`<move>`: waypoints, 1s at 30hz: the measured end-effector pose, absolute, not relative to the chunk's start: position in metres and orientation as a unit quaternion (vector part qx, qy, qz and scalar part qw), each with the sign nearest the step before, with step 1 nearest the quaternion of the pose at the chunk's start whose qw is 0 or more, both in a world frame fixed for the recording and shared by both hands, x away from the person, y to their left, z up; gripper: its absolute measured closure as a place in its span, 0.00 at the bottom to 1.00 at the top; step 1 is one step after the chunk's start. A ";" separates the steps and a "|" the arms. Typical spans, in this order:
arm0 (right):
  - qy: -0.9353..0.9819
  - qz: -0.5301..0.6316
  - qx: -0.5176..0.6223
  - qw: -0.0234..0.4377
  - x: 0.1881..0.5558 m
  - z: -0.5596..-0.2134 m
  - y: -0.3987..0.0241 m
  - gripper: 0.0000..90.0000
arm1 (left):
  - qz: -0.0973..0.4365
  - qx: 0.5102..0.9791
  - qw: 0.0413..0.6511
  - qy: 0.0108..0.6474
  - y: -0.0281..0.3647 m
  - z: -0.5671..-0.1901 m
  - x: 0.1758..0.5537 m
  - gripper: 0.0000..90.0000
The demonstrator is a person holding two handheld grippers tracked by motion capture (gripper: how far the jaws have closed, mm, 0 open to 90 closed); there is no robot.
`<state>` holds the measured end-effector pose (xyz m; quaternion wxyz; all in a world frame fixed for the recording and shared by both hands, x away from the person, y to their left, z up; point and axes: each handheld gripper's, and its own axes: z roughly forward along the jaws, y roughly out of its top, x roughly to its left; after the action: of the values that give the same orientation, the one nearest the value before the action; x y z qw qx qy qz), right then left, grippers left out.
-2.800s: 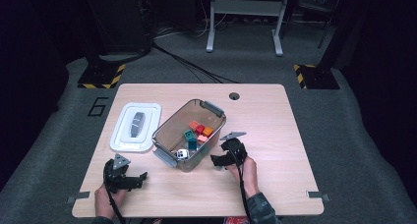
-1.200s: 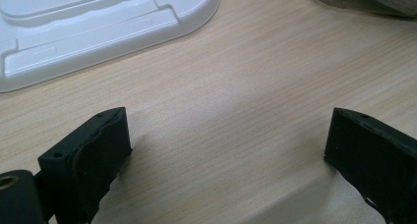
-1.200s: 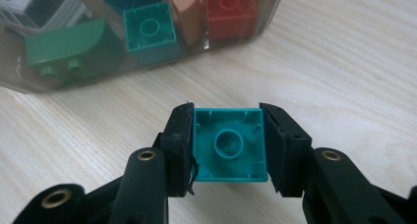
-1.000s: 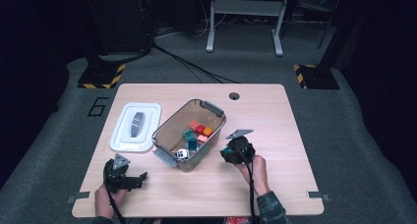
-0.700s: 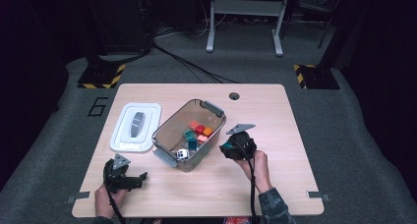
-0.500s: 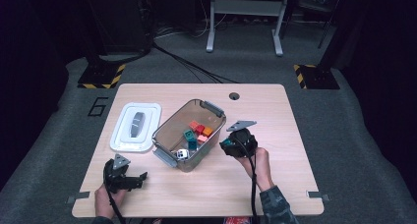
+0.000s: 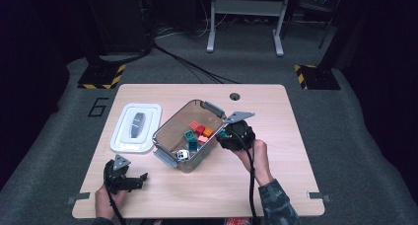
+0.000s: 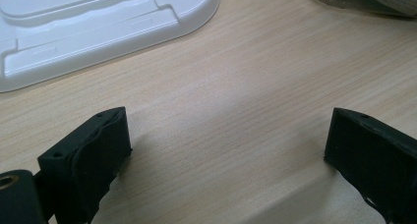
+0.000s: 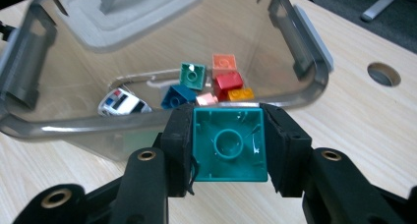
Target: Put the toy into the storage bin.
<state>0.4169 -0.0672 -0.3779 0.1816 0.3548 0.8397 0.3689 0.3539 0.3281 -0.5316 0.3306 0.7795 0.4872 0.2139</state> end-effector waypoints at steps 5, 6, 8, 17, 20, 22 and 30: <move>0.843 0.371 0.347 0.179 0.417 -0.370 -0.056 0.65 | 0.214 0.779 0.330 0.488 0.328 -0.532 0.354 0.04; 0.845 0.372 0.338 0.181 0.417 -0.370 -0.053 0.65 | 0.214 0.779 0.330 0.488 0.328 -0.532 0.354 0.04; 0.848 0.372 0.331 0.183 0.418 -0.369 -0.047 0.65 | 0.214 0.779 0.331 0.487 0.328 -0.532 0.354 0.04; 0.862 0.364 0.311 0.167 0.418 -0.373 -0.022 0.65 | 0.214 0.779 0.331 0.487 0.328 -0.532 0.354 0.04; 0.864 0.367 0.301 0.167 0.418 -0.373 -0.018 0.65 | 0.214 0.779 0.331 0.488 0.328 -0.532 0.354 0.04; 0.864 0.369 0.305 0.159 0.417 -0.374 -0.014 0.65 | 0.214 0.779 0.331 0.488 0.328 -0.532 0.354 0.04; 0.869 0.364 0.303 0.141 0.414 -0.378 -0.001 0.65 | 0.214 0.779 0.331 0.488 0.328 -0.532 0.354 0.04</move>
<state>0.4138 -0.0010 -0.3777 0.1407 0.3033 0.8693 0.3641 0.3538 0.3280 -0.5316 0.3308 0.7792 0.4876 0.2138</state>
